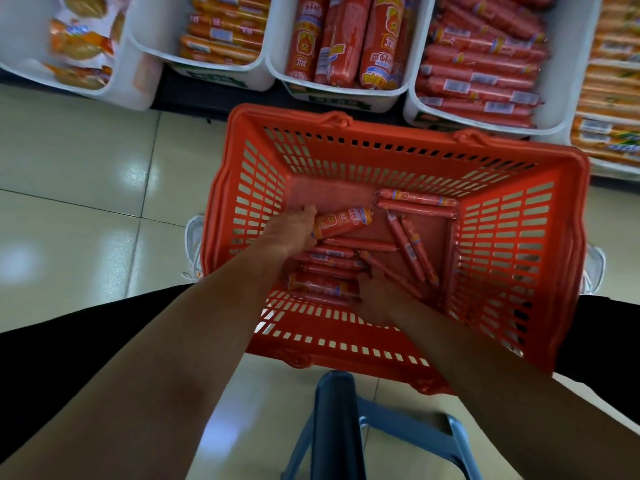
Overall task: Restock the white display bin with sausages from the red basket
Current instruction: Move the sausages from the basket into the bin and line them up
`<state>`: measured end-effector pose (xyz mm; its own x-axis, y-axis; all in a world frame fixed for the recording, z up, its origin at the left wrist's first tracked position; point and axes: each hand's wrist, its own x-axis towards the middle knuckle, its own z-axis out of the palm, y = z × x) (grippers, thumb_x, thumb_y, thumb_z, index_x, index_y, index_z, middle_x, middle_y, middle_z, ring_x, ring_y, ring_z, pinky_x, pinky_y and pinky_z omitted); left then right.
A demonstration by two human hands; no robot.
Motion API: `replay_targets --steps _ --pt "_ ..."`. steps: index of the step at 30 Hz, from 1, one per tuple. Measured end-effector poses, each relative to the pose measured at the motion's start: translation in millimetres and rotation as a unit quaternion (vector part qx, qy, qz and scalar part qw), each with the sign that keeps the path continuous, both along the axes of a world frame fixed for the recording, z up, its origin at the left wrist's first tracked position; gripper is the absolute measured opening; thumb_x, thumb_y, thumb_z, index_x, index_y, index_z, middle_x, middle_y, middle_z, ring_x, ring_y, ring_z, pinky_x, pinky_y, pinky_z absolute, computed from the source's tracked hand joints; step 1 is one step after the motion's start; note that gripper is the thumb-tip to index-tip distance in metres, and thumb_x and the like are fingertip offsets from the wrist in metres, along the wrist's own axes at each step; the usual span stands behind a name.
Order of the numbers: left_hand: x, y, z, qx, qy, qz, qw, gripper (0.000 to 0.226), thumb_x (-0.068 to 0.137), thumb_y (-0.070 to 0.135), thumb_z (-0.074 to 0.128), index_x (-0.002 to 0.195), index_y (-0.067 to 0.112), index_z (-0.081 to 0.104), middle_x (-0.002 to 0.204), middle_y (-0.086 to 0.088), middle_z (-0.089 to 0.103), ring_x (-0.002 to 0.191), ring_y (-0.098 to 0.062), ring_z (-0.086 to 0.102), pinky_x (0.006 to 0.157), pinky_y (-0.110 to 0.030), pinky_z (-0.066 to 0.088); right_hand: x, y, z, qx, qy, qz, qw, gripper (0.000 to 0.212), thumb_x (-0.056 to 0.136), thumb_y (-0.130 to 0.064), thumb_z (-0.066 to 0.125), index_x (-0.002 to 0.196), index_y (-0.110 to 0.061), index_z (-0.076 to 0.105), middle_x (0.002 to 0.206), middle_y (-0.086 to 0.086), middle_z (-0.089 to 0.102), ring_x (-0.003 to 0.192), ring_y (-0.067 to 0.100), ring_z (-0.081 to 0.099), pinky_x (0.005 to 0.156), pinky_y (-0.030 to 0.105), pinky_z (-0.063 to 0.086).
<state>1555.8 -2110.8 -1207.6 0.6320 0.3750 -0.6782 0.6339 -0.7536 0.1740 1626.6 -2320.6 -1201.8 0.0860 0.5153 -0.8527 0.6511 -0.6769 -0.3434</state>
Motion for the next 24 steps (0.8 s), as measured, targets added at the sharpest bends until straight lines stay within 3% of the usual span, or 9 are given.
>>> replay_targets --steps 2,4,6,9,12,14,17,21,24 --pt "-0.1 -0.2 4.2 -0.033 0.008 0.027 0.999 0.059 0.089 0.038 0.07 0.137 0.018 0.042 0.131 -0.011 0.059 0.118 -0.031 0.058 0.097 -0.041 0.046 5.3 1.7 7.1 0.027 0.034 -0.012 0.999 0.069 0.096 -0.047 0.057 0.151 -0.012 0.035 0.164 0.013 0.009 0.143 0.03 0.033 0.116 0.033 0.029" --pt "-1.2 -1.0 8.8 -0.052 0.009 0.056 0.997 0.059 0.089 0.04 0.068 0.137 0.018 0.042 0.132 -0.012 0.059 0.118 -0.031 0.058 0.097 -0.041 0.046 10.1 2.4 11.5 0.047 0.082 -0.046 0.994 0.07 0.091 -0.047 0.065 0.15 -0.017 0.04 0.158 0.006 0.032 0.141 0.023 0.037 0.109 0.024 0.027" --pt "-1.4 -2.1 14.2 -0.066 0.005 0.082 0.994 0.059 0.089 0.039 0.068 0.138 0.016 0.042 0.132 -0.012 0.058 0.117 -0.03 0.058 0.098 -0.042 0.047 9.1 2.3 16.1 0.04 0.121 -0.074 0.989 0.074 0.088 -0.053 0.067 0.15 -0.025 0.039 0.153 0.004 0.043 0.137 0.022 0.044 0.105 0.024 0.03" --pt "-0.8 -4.9 25.4 -0.068 0.001 0.108 0.992 0.061 0.09 0.036 0.068 0.139 0.012 0.041 0.133 -0.013 0.057 0.119 -0.031 0.058 0.1 -0.04 0.046 3.9 3.5 20.7 0.035 0.123 -0.076 0.989 0.076 0.089 -0.063 0.058 0.153 -0.03 0.034 0.156 0.003 0.04 0.139 0.023 0.042 0.108 0.028 0.031" --pt "-4.4 -6.6 42.3 -0.056 0.001 0.106 0.993 0.059 0.089 0.036 0.069 0.136 0.011 0.043 0.131 -0.015 0.058 0.117 -0.032 0.059 0.098 -0.039 0.045 6.9 17.4 31.7 0.019 0.094 -0.052 0.994 0.068 0.093 -0.064 0.051 0.148 -0.026 0.044 0.151 0.005 0.048 0.133 0.024 0.048 0.1 0.023 0.034" --pt "-8.6 -6.7 59.1 -0.043 0.001 0.098 0.994 0.059 0.088 0.036 0.07 0.134 0.009 0.045 0.13 -0.016 0.058 0.117 -0.033 0.058 0.097 -0.039 0.045 13.9 26.9 42.3 -0.001 0.037 -0.005 0.999 0.076 0.084 -0.074 0.052 0.139 -0.022 0.054 0.143 0.008 0.055 0.125 0.027 0.055 0.101 0.028 0.042" --pt "-14.3 -6.0 89.4 -0.028 0.003 0.101 0.994 0.059 0.087 0.036 0.072 0.132 0.008 0.047 0.128 -0.018 0.059 0.116 -0.035 0.058 0.094 -0.038 0.044 33.2 35.1 71.6 -0.021 -0.015 0.049 0.998 0.068 0.084 -0.063 0.059 0.127 -0.01 0.061 0.132 0.014 0.062 0.115 0.031 0.061 0.091 0.03 0.048" --pt "-21.9 -7.2 146.8 -0.033 -0.024 0.12 0.992 0.057 0.087 0.037 0.071 0.131 0.01 0.048 0.127 -0.013 0.061 0.117 -0.034 0.058 0.092 -0.034 0.044 65.6 24.7 122.1 -0.003 -0.058 0.001 0.998 0.06 0.089 -0.058 0.059 0.122 -0.008 0.064 0.127 0.012 0.065 0.111 0.03 0.063 0.088 0.028 0.048" --pt "-28.7 -11.1 190.7 -0.047 -0.05 0.142 0.987 0.061 0.078 0.047 0.069 0.127 0.014 0.055 0.121 -0.006 0.063 0.113 -0.03 0.06 0.087 -0.03 0.043 89.4 12.5 165.6 0.087 -0.094 -0.059 0.99 0.065 0.079 -0.069 0.062 0.122 -0.021 0.066 0.123 0.004 0.068 0.109 0.022 0.065 0.086 0.025 0.048"
